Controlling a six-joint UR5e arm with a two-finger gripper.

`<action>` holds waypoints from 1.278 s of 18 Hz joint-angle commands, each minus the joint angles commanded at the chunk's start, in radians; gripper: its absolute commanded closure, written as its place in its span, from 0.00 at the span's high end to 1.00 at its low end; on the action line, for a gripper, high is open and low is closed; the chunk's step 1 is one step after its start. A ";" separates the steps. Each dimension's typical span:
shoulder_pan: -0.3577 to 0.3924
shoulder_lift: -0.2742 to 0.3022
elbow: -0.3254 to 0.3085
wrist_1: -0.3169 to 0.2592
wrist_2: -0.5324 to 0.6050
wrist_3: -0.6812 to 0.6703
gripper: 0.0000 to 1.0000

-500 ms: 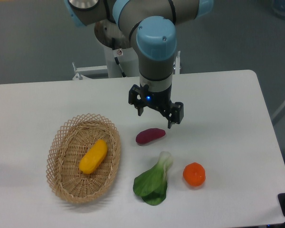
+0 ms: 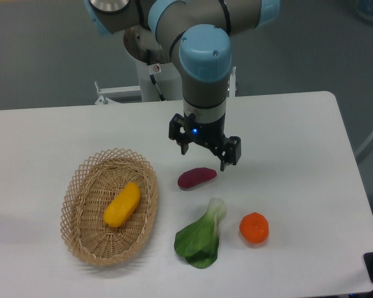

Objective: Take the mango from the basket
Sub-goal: 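Move the open gripper from above the sweet potato toward the basket, then lower the gripper into the basket over the yellow mango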

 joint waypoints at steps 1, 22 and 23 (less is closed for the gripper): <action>0.000 0.000 -0.002 0.002 0.000 0.002 1.00; -0.314 -0.089 -0.038 0.098 -0.094 -0.341 1.00; -0.316 -0.098 -0.055 0.136 -0.095 -0.336 1.00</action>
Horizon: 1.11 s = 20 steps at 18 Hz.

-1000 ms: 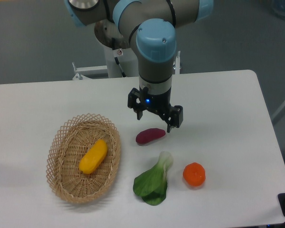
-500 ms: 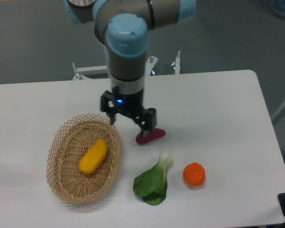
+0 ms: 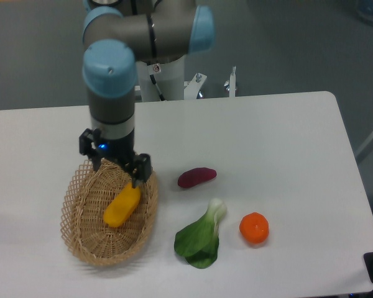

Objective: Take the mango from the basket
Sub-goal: 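Lower the gripper into the basket over the yellow mango, then close the gripper around the yellow mango in the basket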

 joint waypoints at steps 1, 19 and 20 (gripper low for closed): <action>0.000 -0.014 -0.020 0.044 0.002 0.002 1.00; -0.023 -0.147 -0.091 0.220 0.077 0.022 1.00; -0.026 -0.147 -0.091 0.221 0.075 0.022 1.00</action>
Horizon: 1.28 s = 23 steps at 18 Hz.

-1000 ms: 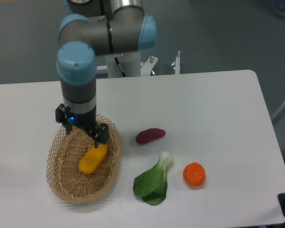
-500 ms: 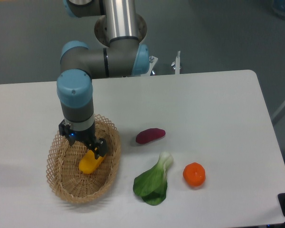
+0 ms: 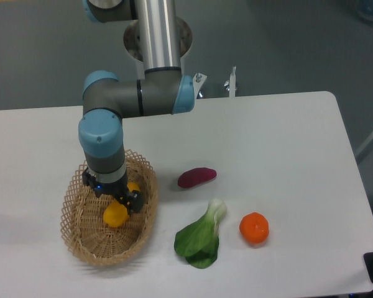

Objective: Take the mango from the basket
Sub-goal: 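Close the gripper around the yellow mango in the basket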

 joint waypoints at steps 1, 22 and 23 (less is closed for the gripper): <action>0.000 -0.005 0.000 0.000 0.000 0.000 1.00; 0.000 -0.041 0.002 0.026 0.003 -0.002 0.72; 0.000 -0.040 0.002 0.026 0.003 0.000 0.68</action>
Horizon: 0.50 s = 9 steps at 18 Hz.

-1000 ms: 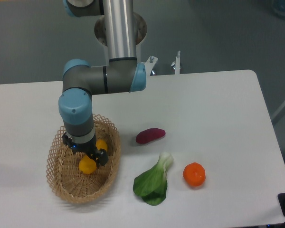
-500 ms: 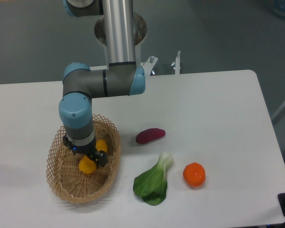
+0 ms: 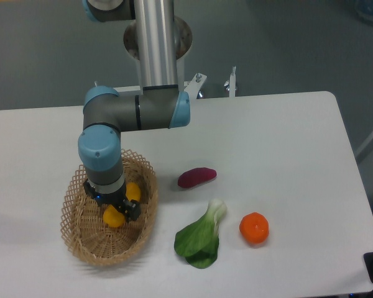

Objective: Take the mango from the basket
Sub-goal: 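Close the gripper around the yellow mango in the basket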

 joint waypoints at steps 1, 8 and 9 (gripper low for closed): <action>0.000 0.000 0.002 0.000 0.000 0.000 0.64; 0.002 0.020 0.012 -0.002 0.002 0.021 0.55; 0.002 0.028 0.014 -0.002 0.002 0.025 0.55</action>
